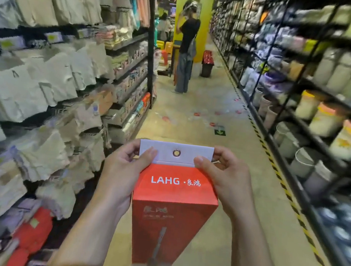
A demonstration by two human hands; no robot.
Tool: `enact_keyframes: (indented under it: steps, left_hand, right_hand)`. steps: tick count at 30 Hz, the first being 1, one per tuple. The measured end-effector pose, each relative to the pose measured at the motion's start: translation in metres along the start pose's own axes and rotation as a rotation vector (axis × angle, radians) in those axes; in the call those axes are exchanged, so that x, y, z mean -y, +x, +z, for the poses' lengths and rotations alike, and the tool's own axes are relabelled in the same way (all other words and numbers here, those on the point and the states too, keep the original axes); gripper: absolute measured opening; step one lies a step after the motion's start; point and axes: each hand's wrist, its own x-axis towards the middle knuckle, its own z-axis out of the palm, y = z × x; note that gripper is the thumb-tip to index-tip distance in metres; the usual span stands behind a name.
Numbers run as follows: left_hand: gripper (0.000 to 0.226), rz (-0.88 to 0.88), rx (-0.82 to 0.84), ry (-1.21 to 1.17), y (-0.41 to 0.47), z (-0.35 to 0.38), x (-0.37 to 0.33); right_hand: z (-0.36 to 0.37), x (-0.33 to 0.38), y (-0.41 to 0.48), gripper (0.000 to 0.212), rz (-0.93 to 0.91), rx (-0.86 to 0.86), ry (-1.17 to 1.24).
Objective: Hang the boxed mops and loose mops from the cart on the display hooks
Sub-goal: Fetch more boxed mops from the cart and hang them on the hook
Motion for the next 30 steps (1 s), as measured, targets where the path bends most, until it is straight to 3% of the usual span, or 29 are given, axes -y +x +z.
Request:
enact_keyframes:
  steps: [12, 20, 25, 30]
  left_hand:
    - [0.016, -0.09, 0.529, 0.063, 0.155, 0.165, 0.046]
    - [0.012, -0.062, 0.841, 0.112, 0.209, 0.303, 0.065]
    - [0.014, -0.008, 1.004, 0.158, 0.231, 0.396, 0.081]
    - [0.017, 0.016, 1.051, 0.167, 0.254, 0.489, 0.104]
  right_hand:
    - [-0.117, -0.011, 0.094, 0.018, 0.051, -0.462, -0.238]
    - [-0.195, -0.018, 0.129, 0.016, 0.043, -0.805, -0.312]
    - [-0.26, -0.022, 0.155, 0.015, 0.017, -0.916, -0.386]
    - [-0.334, -0.028, 0.196, 0.016, 0.013, -0.961, -0.402]
